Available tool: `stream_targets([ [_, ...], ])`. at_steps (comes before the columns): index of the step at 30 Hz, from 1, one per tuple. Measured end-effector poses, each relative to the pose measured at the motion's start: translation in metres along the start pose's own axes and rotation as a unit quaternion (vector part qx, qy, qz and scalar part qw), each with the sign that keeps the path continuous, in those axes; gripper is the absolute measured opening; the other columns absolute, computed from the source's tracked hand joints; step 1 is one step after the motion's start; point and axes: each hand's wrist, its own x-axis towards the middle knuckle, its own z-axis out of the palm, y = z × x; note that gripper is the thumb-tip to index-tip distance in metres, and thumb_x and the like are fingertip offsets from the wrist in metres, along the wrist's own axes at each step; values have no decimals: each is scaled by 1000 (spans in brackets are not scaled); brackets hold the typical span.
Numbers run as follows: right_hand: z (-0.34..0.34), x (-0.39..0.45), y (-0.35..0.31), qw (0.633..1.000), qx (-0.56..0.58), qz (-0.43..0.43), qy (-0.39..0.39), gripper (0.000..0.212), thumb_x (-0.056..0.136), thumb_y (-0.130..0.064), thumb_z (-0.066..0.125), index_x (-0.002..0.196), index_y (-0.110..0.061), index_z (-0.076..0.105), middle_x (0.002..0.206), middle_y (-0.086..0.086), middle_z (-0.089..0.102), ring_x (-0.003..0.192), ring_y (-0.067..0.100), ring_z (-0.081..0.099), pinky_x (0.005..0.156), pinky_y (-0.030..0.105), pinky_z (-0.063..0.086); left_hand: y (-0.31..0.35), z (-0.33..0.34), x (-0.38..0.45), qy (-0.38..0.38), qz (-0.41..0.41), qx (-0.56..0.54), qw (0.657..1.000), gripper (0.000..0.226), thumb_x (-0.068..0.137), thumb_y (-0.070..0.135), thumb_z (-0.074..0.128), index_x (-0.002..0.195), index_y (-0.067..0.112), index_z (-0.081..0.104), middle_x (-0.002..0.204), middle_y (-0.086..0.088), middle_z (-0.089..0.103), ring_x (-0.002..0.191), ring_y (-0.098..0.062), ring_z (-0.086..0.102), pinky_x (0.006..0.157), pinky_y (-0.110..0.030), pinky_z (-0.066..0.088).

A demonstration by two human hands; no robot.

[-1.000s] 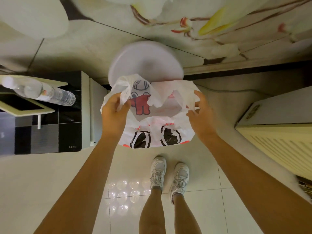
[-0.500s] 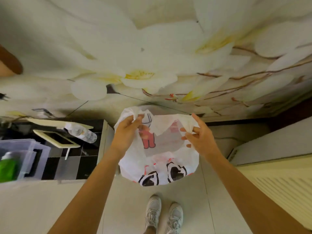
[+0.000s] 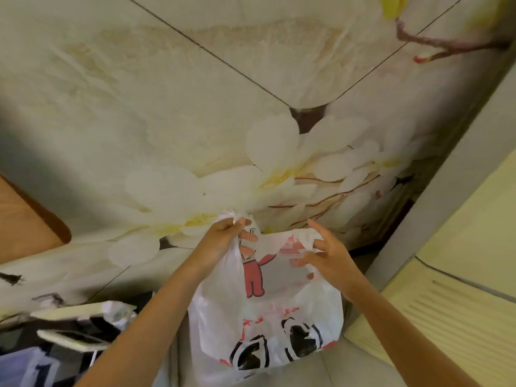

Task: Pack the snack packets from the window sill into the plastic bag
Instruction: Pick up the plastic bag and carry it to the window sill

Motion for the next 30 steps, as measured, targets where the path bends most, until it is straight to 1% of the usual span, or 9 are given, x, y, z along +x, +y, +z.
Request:
stream_targets([
  [3,-10,-30,-14,998,10,-12,57,66,85,6,64,137,-26,40,104,-3,62,76,6,70,57,25,56,21,14,1,-69,26,39,997,34,100,28,48,120,3,58,92,-11,72,74,-33,67,89,-48,51],
  [5,-12,-53,-18,994,9,-14,106,64,82,8,66,136,-18,43,98,-9,58,76,4,68,56,20,54,34,26,0,-120,36,60,990,35,99,30,48,121,3,57,93,-9,72,77,-34,68,89,-47,51],
  [8,-10,-88,-19,982,21,-14,188,67,83,7,65,136,-27,41,96,-10,54,79,0,66,58,18,53,47,44,-6,-196,43,87,976,35,100,30,48,120,2,56,90,-6,73,74,-28,68,75,-34,54],
  [11,-4,-124,-13,965,35,-3,261,72,81,3,69,137,-32,41,111,0,59,93,17,64,62,26,57,52,64,-16,-262,50,122,956,31,100,28,49,117,4,58,90,-7,72,66,-12,69,63,-16,51],
  [13,0,-150,-8,952,41,-4,305,72,81,0,70,138,-32,41,107,0,64,90,18,67,64,30,58,52,79,-26,-297,73,161,938,29,100,30,48,117,9,60,90,-3,72,61,-1,67,55,-5,45],
  [17,7,-212,-4,926,52,1,374,68,84,-2,67,136,-36,39,107,-1,65,84,17,71,62,40,59,44,112,-52,-362,88,183,910,28,99,31,48,115,11,60,94,-4,71,60,6,65,50,0,40],
  [20,9,-263,2,903,37,8,428,70,87,2,62,140,-34,35,116,5,63,86,17,71,63,41,60,40,141,-75,-421,76,189,884,35,98,34,51,116,5,61,102,-12,71,64,-6,70,66,-14,52],
  [26,7,-367,21,846,43,25,531,71,86,5,61,145,-26,35,123,7,60,88,17,71,65,44,60,35,205,-145,-529,61,182,827,31,100,30,49,121,8,56,101,-13,71,59,-15,68,55,-16,50],
  [30,8,-436,40,820,36,39,570,72,88,3,60,146,-28,32,128,8,56,90,15,70,62,37,60,19,246,-197,-574,89,214,785,36,98,39,50,122,14,57,95,-1,74,71,-24,71,70,-28,52],
])
